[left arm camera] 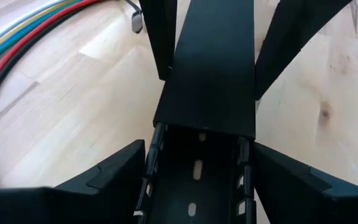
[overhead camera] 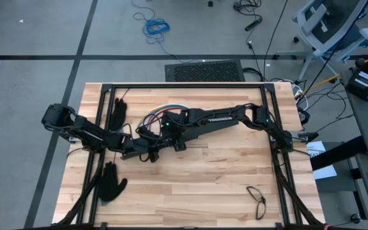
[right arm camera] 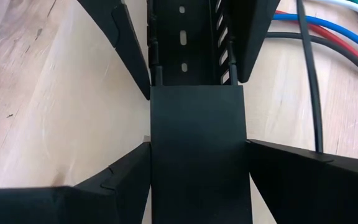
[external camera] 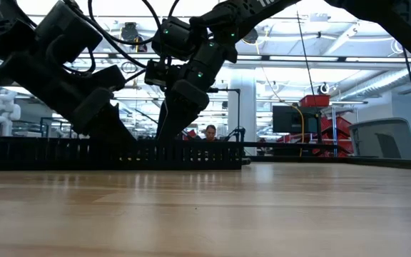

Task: Ziptie cables

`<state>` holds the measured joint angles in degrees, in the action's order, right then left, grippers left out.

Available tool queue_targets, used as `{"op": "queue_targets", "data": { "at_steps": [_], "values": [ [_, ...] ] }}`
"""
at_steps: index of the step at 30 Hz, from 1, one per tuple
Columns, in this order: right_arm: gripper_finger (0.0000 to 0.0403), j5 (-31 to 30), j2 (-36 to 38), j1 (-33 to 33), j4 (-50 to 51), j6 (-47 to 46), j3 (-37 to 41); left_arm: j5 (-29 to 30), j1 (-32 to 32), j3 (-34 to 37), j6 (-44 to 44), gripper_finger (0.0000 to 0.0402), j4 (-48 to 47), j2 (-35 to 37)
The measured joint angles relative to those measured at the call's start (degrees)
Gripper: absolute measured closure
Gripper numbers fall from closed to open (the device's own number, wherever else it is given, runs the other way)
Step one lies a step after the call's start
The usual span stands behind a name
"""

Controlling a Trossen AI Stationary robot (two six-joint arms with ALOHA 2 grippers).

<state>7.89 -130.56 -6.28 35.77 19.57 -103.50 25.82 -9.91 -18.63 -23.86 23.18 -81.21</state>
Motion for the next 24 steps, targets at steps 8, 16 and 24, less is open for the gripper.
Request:
{"op": "queue_targets", "data": {
  "at_steps": [8,16,24],
  "values": [
    [0.0163,0.0,0.0,0.0,0.0,0.2,0.0,-0.4,0.0,0.0,-1.0,0.0128,0.2,0.0],
    [0.0163,0.0,0.0,0.0,0.3,0.4,0.0,-2.6,0.0,-1.5,-1.0,0.0128,-0.1,2.0],
    [0.0163,-0.2,0.0,0.0,0.2,0.2,0.0,-4.4,-0.4,-2.1,0.7,0.0128,-2.5,6.4]
  ]
}}
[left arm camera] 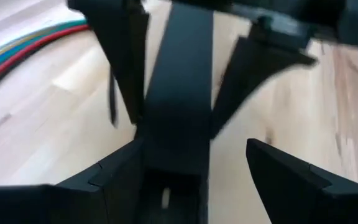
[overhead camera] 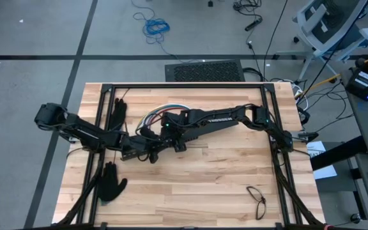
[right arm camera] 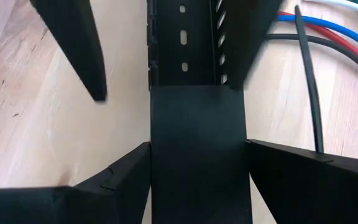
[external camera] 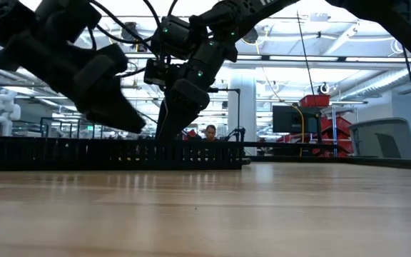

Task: Ziptie cables

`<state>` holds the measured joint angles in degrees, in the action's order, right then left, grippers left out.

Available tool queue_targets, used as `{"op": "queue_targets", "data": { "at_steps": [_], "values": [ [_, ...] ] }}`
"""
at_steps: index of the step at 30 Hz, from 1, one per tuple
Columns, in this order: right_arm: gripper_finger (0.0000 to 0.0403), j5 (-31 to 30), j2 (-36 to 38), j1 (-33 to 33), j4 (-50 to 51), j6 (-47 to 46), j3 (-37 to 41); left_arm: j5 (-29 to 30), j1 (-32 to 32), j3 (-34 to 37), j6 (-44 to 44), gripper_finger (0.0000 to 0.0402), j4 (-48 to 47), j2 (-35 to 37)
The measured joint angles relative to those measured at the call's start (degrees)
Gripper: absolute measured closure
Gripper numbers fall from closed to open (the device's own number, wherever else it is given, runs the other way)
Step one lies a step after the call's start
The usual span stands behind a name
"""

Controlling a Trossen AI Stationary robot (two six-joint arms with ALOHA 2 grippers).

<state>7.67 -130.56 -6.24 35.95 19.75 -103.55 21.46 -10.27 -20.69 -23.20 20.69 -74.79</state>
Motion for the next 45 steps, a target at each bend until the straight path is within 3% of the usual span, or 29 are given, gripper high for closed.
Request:
{"op": "queue_targets", "data": {
  "at_steps": [7,12,16,23,30,45],
  "values": [
    [0.0163,0.0,0.0,0.0,0.1,-0.2,0.0,0.1,-1.9,0.1,-0.3,0.0128,-9.9,2.3],
    [0.0163,0.0,0.0,0.0,0.1,-0.2,0.0,4.7,-1.9,0.1,0.3,0.0128,-11.2,2.9],
    [0.0163,0.0,0.0,0.0,0.1,-0.2,0.0,7.8,-1.9,0.0,1.6,0.0128,-10.1,2.9],
    [0.0163,0.0,0.0,0.0,0.1,-0.2,0.0,2.6,-1.9,0.4,0.8,0.0128,-10.2,2.1],
    [0.0163,0.0,0.0,0.0,0.0,0.2,0.0,3.6,-1.6,0.6,1.5,0.0128,-9.0,1.8],
    [0.0163,0.1,0.0,0.0,-0.1,0.5,0.0,3.5,-1.0,1.5,2.7,0.0128,-1.4,-5.8]
  ]
}}
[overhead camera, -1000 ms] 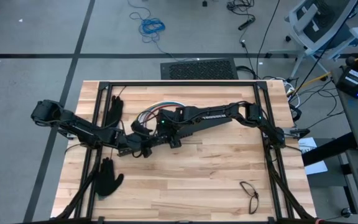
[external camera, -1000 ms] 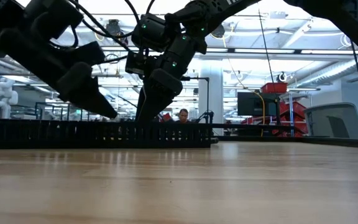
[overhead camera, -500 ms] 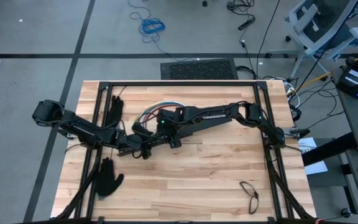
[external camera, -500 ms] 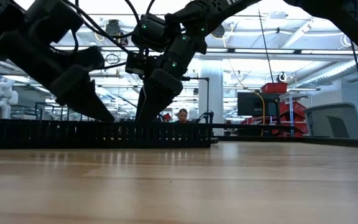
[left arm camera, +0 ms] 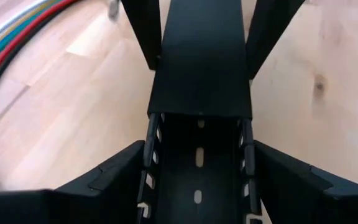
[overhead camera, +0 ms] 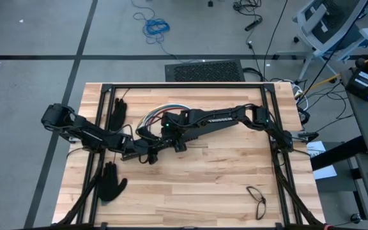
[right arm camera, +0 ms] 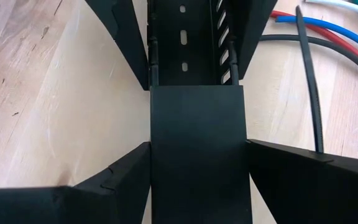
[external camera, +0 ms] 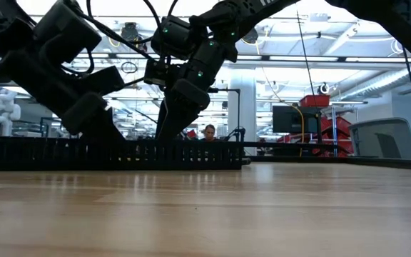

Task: Ziptie cables

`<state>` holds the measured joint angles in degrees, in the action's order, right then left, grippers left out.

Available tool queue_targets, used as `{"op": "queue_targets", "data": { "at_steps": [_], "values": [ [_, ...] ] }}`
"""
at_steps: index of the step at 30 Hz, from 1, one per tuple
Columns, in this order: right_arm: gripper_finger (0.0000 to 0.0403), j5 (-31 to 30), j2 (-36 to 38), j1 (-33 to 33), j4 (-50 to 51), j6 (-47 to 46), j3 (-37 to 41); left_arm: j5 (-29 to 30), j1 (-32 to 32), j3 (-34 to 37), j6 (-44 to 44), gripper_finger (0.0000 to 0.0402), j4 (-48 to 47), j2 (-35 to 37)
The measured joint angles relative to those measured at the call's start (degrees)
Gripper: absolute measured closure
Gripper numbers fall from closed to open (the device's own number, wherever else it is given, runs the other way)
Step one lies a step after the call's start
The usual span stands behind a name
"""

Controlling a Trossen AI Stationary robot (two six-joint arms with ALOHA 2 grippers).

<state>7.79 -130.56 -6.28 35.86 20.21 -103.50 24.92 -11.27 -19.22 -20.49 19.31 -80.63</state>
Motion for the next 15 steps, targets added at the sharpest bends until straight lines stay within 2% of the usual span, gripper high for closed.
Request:
{"op": "queue_targets", "data": {
  "at_steps": [15],
  "values": [
    [0.0163,-0.1,0.0,0.0,-0.2,0.0,0.0,1.7,-0.1,0.0,-0.1,0.0128,-0.3,-0.1]
  ]
}}
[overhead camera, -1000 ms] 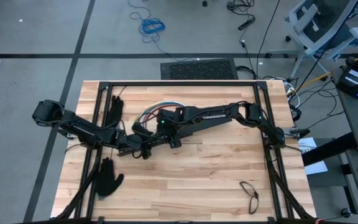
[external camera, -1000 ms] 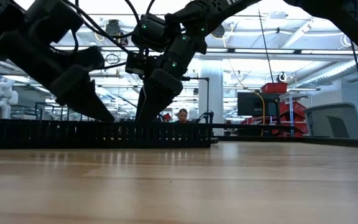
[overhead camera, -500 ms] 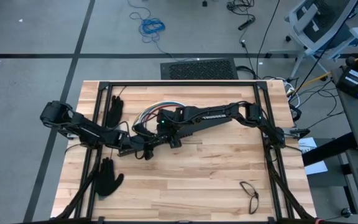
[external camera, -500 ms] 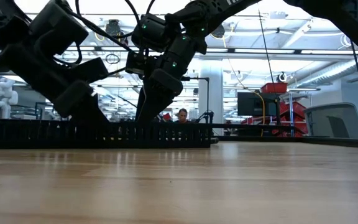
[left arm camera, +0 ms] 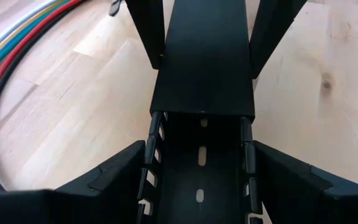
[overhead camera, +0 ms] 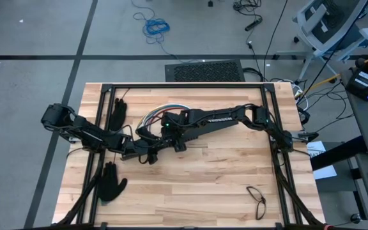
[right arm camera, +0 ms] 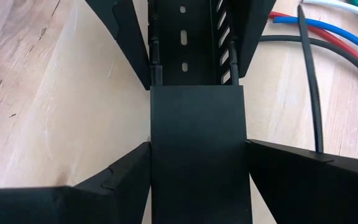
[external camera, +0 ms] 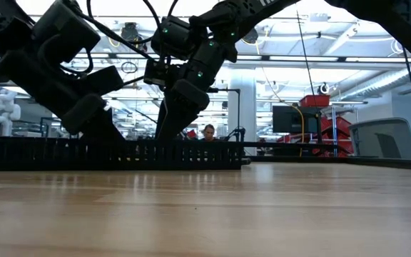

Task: Ziptie cables

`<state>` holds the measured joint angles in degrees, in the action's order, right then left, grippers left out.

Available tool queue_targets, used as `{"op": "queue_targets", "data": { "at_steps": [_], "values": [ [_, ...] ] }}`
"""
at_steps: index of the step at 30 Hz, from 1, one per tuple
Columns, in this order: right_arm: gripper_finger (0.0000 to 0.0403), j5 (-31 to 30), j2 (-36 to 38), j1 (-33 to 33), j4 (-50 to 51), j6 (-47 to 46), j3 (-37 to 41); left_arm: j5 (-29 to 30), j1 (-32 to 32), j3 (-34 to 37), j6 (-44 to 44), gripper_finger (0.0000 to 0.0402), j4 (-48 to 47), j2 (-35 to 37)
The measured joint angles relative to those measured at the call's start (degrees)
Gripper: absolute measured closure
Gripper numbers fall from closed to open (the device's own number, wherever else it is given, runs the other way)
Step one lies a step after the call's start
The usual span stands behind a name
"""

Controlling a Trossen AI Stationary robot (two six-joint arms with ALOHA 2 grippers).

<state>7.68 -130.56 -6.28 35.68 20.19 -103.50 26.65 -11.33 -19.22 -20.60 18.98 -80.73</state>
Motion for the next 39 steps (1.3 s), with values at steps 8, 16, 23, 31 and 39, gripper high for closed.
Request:
{"op": "queue_targets", "data": {
  "at_steps": [8,16,23,31,39],
  "values": [
    [0.0163,0.0,0.0,0.0,-0.4,0.1,0.0,0.5,0.0,0.0,0.0,0.0157,0.0,0.0],
    [0.0163,1.0,-0.1,0.5,-2.6,0.3,0.0,0.7,0.0,0.0,0.0,0.0171,0.0,0.0],
    [0.0163,0.8,-0.2,1.4,-4.4,0.5,0.1,0.7,0.0,0.0,0.1,0.0171,0.1,0.0],
    [0.0163,2.1,-0.1,1.1,-3.4,0.5,0.1,-4.6,0.1,-1.2,0.1,0.0171,-0.6,0.0],
    [0.0163,2.1,-0.1,1.1,-2.6,0.4,0.0,-6.6,0.1,-2.3,-0.1,0.0171,-2.7,1.1]
  ]
}}
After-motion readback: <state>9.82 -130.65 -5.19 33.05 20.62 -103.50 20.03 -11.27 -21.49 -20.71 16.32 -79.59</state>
